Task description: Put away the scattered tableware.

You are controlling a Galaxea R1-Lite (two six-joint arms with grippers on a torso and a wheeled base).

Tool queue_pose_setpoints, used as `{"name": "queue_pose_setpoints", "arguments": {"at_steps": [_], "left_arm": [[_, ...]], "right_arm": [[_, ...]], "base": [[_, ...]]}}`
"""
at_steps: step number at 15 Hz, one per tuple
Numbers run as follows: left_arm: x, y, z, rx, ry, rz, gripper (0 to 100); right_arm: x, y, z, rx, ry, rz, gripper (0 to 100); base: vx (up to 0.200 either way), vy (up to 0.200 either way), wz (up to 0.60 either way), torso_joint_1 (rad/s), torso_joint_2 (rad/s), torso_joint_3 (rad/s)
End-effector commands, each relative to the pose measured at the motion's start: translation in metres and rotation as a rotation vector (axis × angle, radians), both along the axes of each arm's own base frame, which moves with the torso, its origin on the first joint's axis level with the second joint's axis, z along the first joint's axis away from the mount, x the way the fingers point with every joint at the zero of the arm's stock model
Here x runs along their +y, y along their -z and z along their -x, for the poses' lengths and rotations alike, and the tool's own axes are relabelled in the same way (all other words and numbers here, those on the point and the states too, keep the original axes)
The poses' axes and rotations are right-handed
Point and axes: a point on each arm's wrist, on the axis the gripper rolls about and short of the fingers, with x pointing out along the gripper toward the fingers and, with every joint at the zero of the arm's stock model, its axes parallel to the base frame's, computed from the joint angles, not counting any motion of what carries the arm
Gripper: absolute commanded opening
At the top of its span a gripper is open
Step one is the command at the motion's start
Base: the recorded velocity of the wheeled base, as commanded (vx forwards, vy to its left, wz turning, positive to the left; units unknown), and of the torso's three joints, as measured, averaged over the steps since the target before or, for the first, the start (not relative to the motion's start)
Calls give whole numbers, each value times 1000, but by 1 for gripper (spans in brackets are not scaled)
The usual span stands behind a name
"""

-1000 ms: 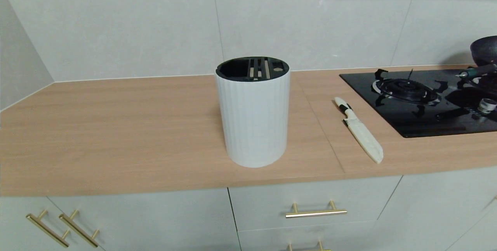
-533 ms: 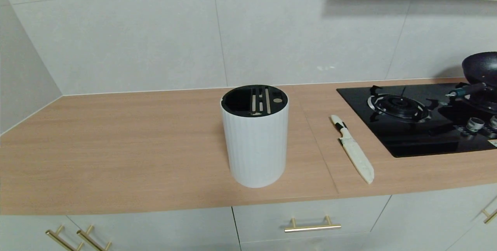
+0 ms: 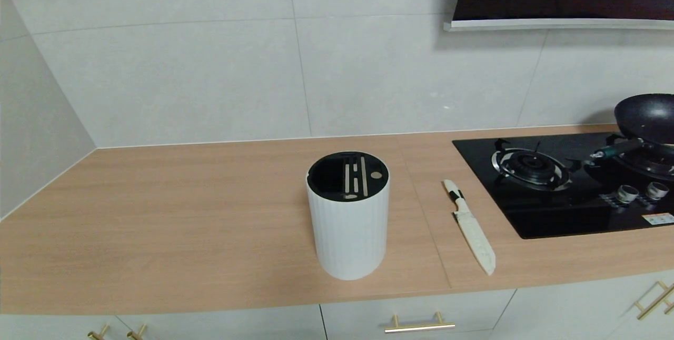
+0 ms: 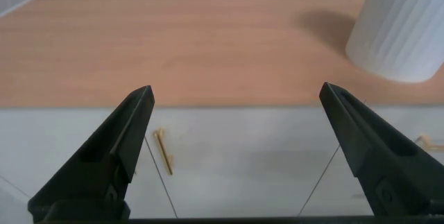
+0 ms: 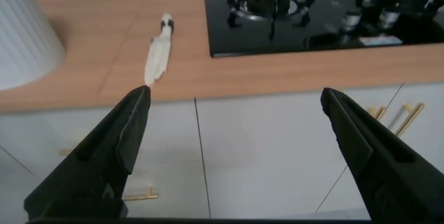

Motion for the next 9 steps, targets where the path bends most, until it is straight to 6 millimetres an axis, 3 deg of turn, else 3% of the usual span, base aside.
{"name": "queue_pose_setpoints", "arguments": {"at_steps": [1, 9], "left_arm": [[0, 0, 0, -1, 0, 0, 100], [0, 0, 0, -1, -1, 0, 100]], "right_arm": [[0, 0, 0, 2, 0, 1, 100], [0, 0, 0, 1, 0, -2, 100]], "base": [[0, 0, 0, 281, -618, -330], [0, 0, 0, 211, -433, -228]]}}
